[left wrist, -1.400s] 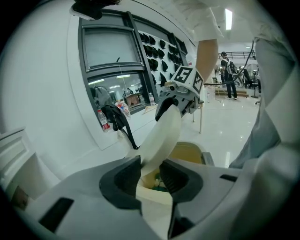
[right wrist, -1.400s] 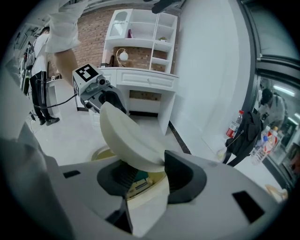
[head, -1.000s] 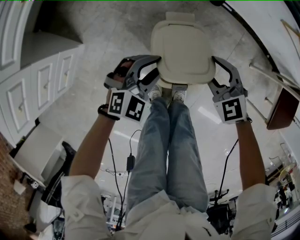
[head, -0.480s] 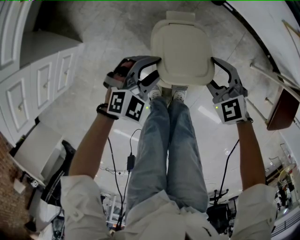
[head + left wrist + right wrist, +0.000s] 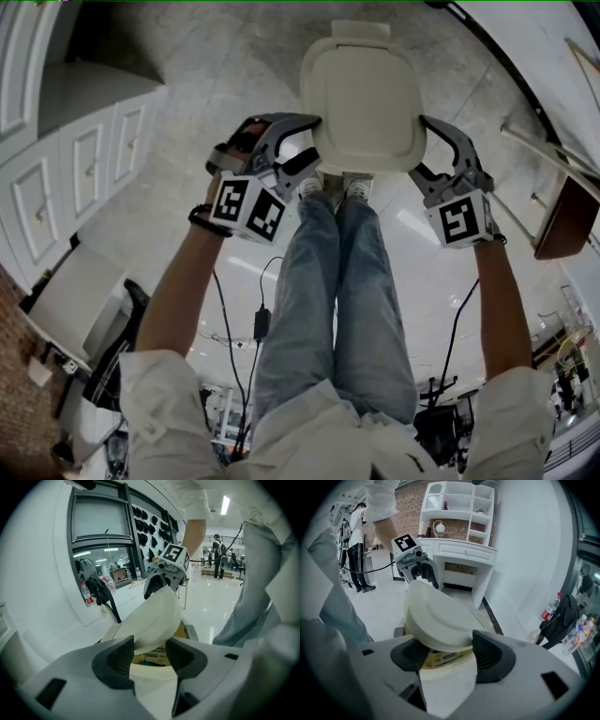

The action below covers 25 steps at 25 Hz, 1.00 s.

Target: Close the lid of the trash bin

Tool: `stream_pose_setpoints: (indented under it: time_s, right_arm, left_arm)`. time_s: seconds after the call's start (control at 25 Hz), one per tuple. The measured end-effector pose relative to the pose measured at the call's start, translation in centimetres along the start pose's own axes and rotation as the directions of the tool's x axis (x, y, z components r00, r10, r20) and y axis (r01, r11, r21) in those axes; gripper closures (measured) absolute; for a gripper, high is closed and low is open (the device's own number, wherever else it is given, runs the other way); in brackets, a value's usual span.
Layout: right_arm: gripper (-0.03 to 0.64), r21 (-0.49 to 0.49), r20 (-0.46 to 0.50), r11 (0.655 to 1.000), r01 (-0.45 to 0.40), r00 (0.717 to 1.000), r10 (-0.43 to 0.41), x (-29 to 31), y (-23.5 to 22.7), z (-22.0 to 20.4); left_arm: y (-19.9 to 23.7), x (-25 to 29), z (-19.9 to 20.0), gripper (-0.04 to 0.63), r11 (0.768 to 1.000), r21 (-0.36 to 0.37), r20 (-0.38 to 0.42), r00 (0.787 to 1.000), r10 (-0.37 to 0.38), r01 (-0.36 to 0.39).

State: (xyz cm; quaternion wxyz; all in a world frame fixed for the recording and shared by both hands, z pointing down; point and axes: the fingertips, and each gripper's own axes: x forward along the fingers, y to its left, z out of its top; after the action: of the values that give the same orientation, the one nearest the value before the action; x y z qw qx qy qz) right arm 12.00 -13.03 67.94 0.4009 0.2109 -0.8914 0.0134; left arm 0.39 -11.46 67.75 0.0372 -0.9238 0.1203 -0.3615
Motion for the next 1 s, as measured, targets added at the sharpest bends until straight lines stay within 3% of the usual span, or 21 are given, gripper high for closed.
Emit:
stream_pose_setpoints:
  time_s: [1.0]
  right_arm:
    - [0.233, -0.002, -0.049, 0.996, -0.092, 0.995, 0.092, 0.7, 2.2, -1.3]
  left_arm:
    - [-1.7, 0.5, -0.8, 0.328, 0.997, -0.005, 0.002, 0.997, -0.076, 0.076]
